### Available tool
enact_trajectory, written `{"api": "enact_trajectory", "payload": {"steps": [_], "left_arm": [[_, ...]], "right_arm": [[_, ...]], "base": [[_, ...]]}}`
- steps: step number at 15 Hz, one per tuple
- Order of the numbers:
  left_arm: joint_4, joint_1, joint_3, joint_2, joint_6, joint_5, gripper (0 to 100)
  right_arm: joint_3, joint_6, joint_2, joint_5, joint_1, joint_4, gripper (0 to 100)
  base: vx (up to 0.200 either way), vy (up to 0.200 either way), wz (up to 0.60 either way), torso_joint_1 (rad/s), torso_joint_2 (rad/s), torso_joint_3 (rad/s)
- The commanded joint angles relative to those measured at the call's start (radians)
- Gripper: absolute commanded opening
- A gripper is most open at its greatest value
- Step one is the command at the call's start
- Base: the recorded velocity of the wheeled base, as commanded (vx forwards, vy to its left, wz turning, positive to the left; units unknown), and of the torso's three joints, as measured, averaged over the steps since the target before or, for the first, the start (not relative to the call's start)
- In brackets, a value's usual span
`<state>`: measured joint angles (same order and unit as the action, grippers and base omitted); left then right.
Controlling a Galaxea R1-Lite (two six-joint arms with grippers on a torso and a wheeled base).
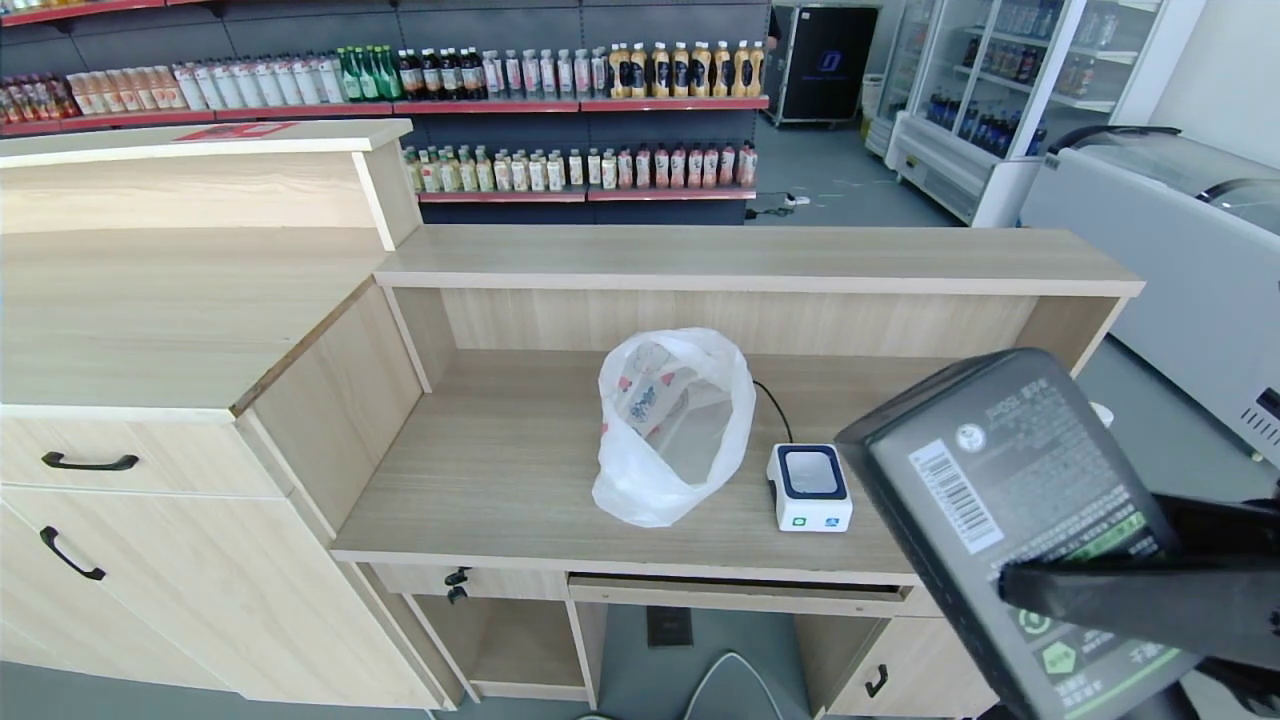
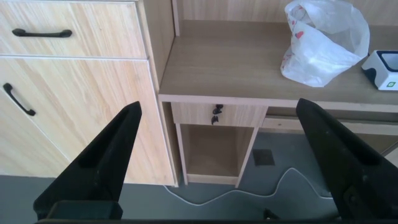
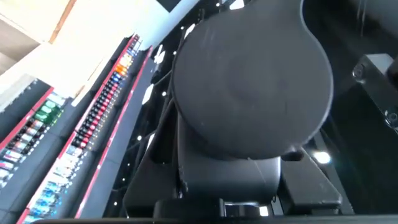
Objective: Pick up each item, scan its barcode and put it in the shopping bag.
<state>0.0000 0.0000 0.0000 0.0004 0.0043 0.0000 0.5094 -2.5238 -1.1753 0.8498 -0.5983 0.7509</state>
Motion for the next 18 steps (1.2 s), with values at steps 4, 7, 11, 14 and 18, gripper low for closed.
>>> {"api": "enact_trajectory", "payload": {"steps": [4, 7, 11, 14, 18], "left_arm": [[0.0, 0.0, 0.0, 0.0, 0.0, 0.0, 100], [0.0, 0.0, 0.0, 0.0, 0.0, 0.0, 100], [0.0, 0.0, 0.0, 0.0, 0.0, 0.0, 100], [0.0, 0.0, 0.0, 0.0, 0.0, 0.0, 100], [0.0, 0.0, 0.0, 0.0, 0.0, 0.0, 100]], "right_arm": [[-0.005, -0.024, 0.086, 0.032, 0.041, -0.081, 0], [0.0, -0.053, 0.121, 0.051, 0.041, -0.157, 0], [0.006, -0.053, 0.134, 0.052, 0.038, -0.159, 0], [0.003, -0.056, 0.135, 0.054, 0.035, -0.165, 0], [0.003, -0.064, 0.135, 0.054, 0.037, -0.179, 0]], "base": [[0.0, 0.0, 0.0, 0.0, 0.0, 0.0], [0.0, 0.0, 0.0, 0.0, 0.0, 0.0], [0.0, 0.0, 0.0, 0.0, 0.0, 0.0], [0.0, 0.0, 0.0, 0.0, 0.0, 0.0], [0.0, 0.0, 0.0, 0.0, 0.0, 0.0]]}}
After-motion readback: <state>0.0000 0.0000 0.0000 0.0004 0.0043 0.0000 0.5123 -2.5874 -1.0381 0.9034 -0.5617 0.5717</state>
